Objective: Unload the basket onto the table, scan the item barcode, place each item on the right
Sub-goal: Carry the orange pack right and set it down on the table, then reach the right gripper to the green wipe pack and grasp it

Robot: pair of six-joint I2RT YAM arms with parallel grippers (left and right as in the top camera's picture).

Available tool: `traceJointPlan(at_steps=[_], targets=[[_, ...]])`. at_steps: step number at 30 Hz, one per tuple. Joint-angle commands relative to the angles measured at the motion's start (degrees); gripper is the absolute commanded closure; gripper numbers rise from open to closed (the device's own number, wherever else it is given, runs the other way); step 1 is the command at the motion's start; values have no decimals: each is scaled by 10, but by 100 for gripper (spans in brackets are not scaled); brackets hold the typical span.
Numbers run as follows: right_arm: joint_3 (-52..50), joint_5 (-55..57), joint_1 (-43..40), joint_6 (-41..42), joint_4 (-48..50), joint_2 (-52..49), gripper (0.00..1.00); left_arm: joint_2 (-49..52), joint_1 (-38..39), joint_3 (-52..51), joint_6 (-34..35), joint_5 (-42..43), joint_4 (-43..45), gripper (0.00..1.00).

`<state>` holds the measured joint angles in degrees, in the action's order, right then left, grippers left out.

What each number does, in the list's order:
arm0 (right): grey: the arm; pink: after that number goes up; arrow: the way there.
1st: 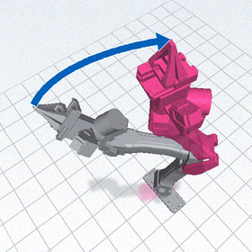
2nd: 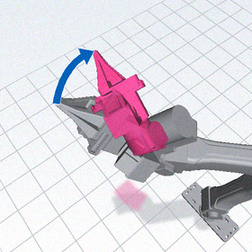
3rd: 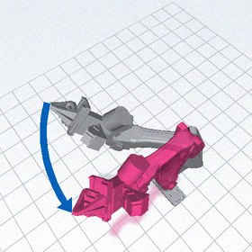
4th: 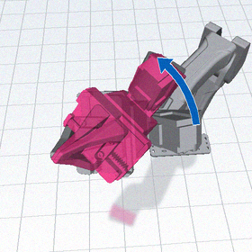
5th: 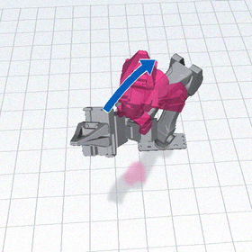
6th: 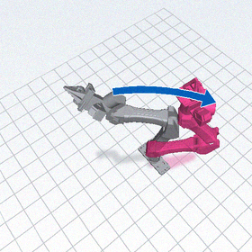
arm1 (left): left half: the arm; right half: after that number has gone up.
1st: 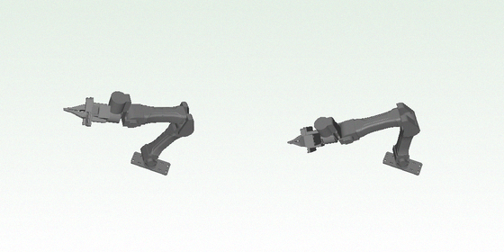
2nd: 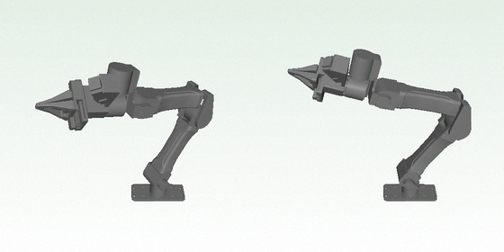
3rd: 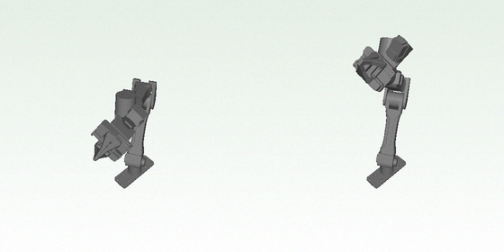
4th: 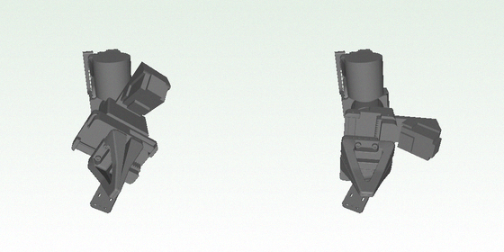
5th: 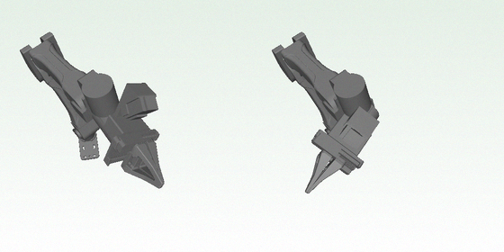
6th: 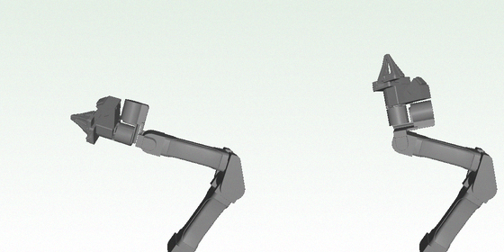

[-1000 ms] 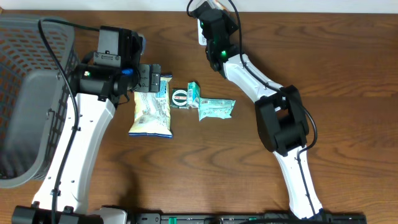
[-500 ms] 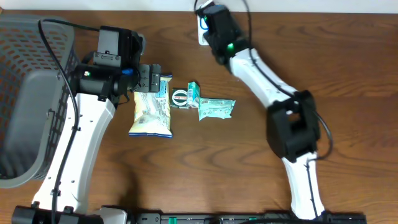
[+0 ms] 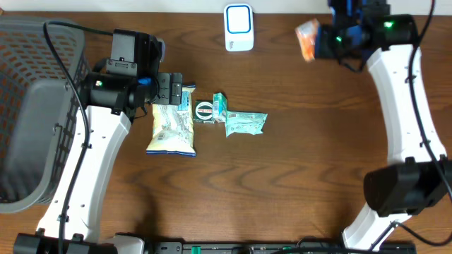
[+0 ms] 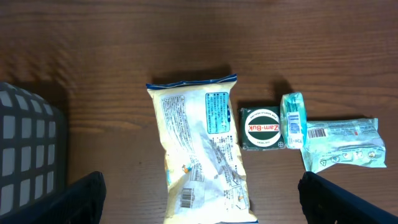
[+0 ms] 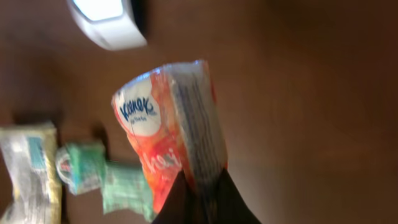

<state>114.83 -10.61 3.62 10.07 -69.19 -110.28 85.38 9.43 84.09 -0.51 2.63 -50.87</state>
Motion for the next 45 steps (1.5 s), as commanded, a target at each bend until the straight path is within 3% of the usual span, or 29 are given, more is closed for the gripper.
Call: traceJointPlan(at_steps=[1,16,17,21,23,30,35,45], targets=[[-28,-37,-33,23,-38,-24,99,0,-3,5,-10,-3,-1,2],[-263,-28,-166,47,86,-26,99,0,-3,5,-10,-3,-1,2],[-271,-16,-177,47,91,-26,95,0,-3,5,-10,-3,-1,2],[-275,-11,-187,26,92,-26,60,0,-3,5,-10,-3,-1,2],[-268,-16,-186,19,83,-25,52,0,-3,5,-10,-3,-1,3],[-201,-122,-164,-21,26,-25,47,0,-3,5,-10,-3,-1,2],[-202,-207,-120,-19,36,-26,41,0,-3,5,-10,-3,-1,2],[-287,-224,9,100,162,-27,29,0,-3,5,-10,-3,-1,2]])
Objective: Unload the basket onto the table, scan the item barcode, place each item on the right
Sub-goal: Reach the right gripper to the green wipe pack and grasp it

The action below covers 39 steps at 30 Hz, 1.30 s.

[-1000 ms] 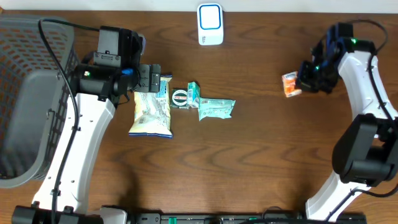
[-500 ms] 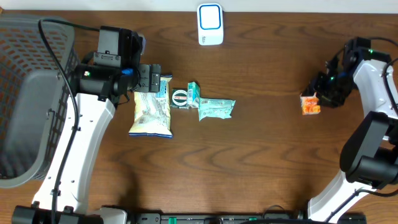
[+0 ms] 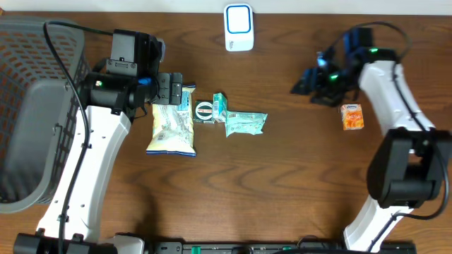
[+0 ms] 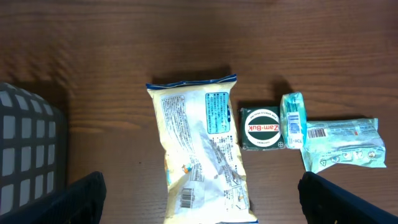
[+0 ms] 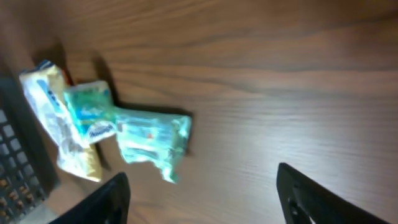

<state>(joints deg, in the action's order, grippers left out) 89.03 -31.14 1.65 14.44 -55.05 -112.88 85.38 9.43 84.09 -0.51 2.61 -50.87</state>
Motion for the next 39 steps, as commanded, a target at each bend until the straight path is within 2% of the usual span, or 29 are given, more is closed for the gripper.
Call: traceJointPlan(at_steps=[1,9,33,39], targets=[[-44,-18,41,74,41,-2,29,0,-3,5,-10,-3,-1,2],[-98,-1,97,126,132,-6,28,0,-3,5,-10,-3,-1,2],[-106,27,146,169,157,-7,30,0,-3,5,-10,-3,-1,3],[-136,27,156,194,198,-7,31,0,-3,5,-10,-3,-1,2]])
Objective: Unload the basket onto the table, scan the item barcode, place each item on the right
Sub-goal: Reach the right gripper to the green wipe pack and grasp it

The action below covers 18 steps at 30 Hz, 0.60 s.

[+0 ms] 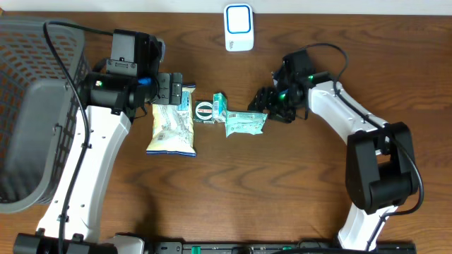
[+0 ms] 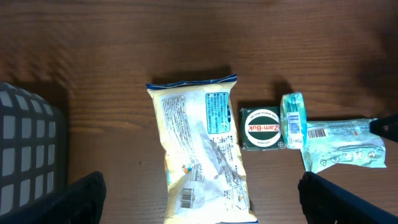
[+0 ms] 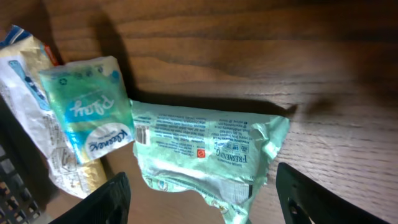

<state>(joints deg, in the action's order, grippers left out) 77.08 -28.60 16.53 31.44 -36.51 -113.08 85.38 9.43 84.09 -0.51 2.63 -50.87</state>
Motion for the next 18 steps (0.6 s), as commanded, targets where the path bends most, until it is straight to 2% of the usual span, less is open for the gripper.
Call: traceJointPlan(at_steps=[1,12,18], targets=[[-22,2,8,29,19,-5,32,0,-3,5,-10,-3,-1,3],[-63,0,9,44,35,-5,34,0,-3,5,-10,-3,-1,2],[-96,0,20,81,97,-5,42,0,-3,5,-10,-3,-1,2]])
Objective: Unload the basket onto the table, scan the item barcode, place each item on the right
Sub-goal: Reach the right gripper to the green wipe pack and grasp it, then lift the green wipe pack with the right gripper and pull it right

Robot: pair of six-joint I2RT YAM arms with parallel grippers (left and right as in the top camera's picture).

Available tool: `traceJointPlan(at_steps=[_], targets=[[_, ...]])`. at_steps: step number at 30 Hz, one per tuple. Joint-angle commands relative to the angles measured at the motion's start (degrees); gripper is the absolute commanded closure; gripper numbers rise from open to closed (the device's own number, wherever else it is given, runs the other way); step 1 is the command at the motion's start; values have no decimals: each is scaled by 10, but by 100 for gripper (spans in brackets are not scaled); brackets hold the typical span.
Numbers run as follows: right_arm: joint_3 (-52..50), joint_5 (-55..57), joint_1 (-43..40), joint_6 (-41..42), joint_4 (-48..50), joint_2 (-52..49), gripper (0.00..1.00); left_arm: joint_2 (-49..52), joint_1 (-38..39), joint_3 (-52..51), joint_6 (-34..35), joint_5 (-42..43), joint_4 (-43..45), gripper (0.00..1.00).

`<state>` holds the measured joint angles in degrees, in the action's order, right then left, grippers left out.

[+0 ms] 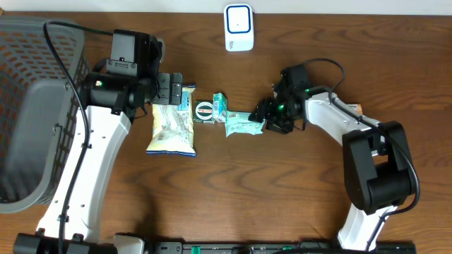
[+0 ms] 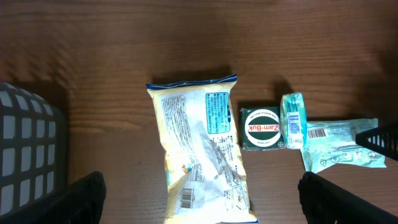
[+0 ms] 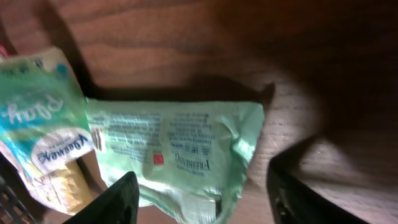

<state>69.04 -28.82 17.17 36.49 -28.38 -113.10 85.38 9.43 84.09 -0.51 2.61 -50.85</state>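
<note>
A pale green wipes pack lies mid-table with its barcode end to the left. My right gripper is open and low over the pack's right end, which lies between the two fingers. The white and blue scanner stands at the far edge. An orange tissue pack lies on the table at the right, mostly hidden under the right arm. My left gripper hangs open above a yellow snack bag and holds nothing.
A round Zam-Buk tin and a small teal tissue pack lie between the snack bag and the wipes pack, with the teal pack touching the wipes pack. A grey basket fills the left side.
My right gripper has come lower and closer to the green wipes pack, so its open fingers now stand on either side of the pack's right end. The left arm has not moved.
My right gripper was shut on the orange tissue pack, up near the scanner. Then that pack lay on the table at the right and the gripper was open, left of it. Then the gripper was above the green wipes pack, and now it stands low at the pack's right end.
</note>
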Motion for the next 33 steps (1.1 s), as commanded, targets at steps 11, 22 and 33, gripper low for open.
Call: traceJointPlan(at_steps=[11,22,33], targets=[[-32,32,23,78,71,-34,59,0,-3,5,-10,-3,-1,2],[-26,-33,5,25,94,-44,99,0,-3,5,-10,-3,-1,2],[-25,-47,-85,-171,21,178,99,0,-3,5,-10,-3,-1,2]])
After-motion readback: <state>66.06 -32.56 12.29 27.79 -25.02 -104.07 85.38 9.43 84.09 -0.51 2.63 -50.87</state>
